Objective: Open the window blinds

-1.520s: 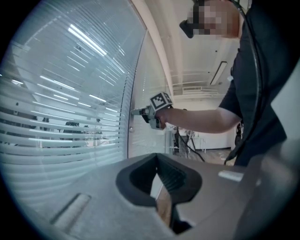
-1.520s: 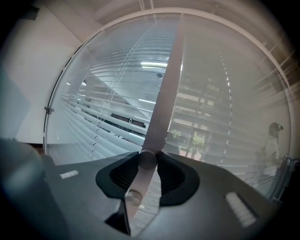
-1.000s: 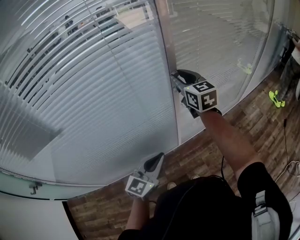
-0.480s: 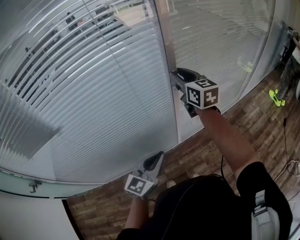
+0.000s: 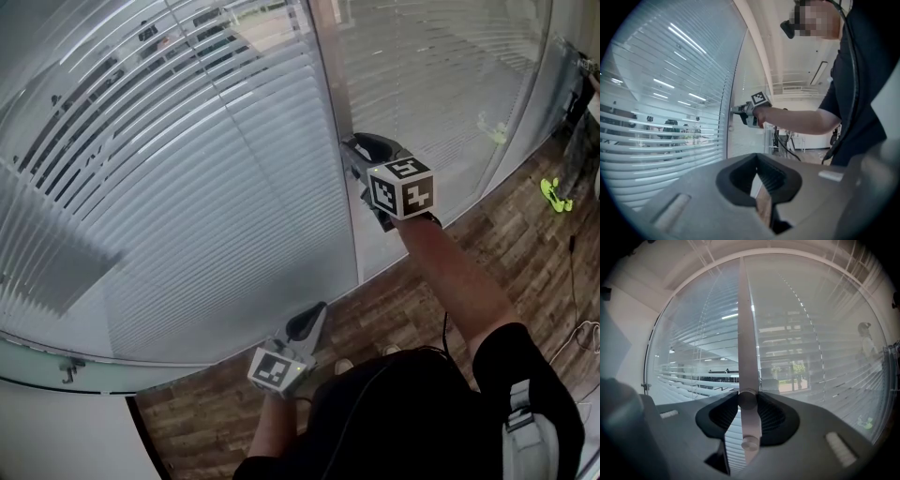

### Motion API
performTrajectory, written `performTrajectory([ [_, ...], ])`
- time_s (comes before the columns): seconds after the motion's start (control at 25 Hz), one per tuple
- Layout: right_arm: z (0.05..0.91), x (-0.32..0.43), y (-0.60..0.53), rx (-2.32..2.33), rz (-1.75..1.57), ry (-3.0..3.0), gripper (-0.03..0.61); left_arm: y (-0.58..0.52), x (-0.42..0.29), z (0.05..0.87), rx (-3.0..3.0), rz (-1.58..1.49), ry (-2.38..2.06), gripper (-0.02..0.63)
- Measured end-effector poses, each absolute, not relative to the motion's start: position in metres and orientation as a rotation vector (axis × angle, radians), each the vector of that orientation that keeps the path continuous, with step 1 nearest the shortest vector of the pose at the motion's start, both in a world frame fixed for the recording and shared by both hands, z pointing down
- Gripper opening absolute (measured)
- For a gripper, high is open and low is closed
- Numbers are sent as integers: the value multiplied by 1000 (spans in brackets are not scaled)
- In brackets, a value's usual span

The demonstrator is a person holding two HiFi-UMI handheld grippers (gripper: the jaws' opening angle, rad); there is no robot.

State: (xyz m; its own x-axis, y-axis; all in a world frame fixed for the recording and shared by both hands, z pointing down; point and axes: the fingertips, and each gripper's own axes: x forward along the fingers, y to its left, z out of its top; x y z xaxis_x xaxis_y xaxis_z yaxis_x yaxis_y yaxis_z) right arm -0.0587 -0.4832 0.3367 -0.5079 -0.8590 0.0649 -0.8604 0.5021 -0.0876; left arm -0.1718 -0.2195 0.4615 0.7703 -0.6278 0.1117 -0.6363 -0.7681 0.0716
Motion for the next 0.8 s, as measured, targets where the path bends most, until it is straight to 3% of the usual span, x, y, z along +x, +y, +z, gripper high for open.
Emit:
performTrajectory([
  [0.48,338,-56,-476,1520,89,-2723,176,-220,-172,464,2862,146,-1018,3],
  [0.68,332,-42,-457,1521,8,-2769,176,-223,-169,463,2859,150,-1013,4],
  [0.8,322,-40,-433,1440,-78,-2862,136,-225,-166,464,2856,158,-1001,5],
])
